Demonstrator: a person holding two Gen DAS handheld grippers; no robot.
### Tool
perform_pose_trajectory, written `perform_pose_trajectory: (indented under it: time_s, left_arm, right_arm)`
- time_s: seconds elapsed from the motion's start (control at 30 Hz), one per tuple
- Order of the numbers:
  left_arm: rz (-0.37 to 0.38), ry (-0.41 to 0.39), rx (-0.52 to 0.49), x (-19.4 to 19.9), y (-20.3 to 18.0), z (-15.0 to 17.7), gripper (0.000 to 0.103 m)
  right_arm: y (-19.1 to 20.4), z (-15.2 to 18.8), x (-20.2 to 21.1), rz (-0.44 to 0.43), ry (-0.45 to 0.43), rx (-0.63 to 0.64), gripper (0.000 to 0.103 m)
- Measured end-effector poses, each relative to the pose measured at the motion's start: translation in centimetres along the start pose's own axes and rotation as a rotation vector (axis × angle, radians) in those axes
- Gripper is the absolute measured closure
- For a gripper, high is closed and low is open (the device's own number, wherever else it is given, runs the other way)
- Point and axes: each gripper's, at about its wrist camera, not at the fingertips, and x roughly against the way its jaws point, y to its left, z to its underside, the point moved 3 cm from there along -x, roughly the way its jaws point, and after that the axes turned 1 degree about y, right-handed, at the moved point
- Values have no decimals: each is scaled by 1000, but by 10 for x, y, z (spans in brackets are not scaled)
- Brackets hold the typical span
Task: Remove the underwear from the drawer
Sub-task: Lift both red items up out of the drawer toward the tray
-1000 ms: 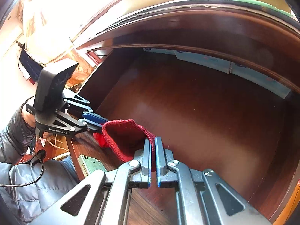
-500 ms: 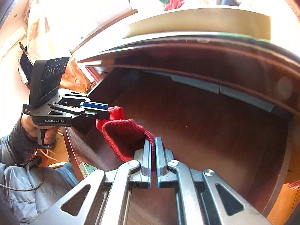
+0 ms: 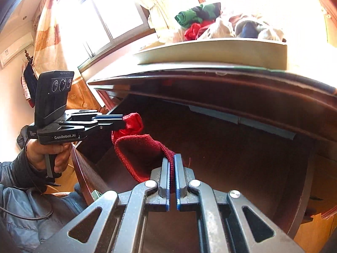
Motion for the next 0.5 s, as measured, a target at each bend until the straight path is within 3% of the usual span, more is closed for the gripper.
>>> perform_pose_trajectory:
  time_s: [0.5]
  left_arm:
    - [-84, -106, -58, 11, -13, -7, 92]
  right_arm:
    - [12, -1, 13, 26, -102, 56, 98]
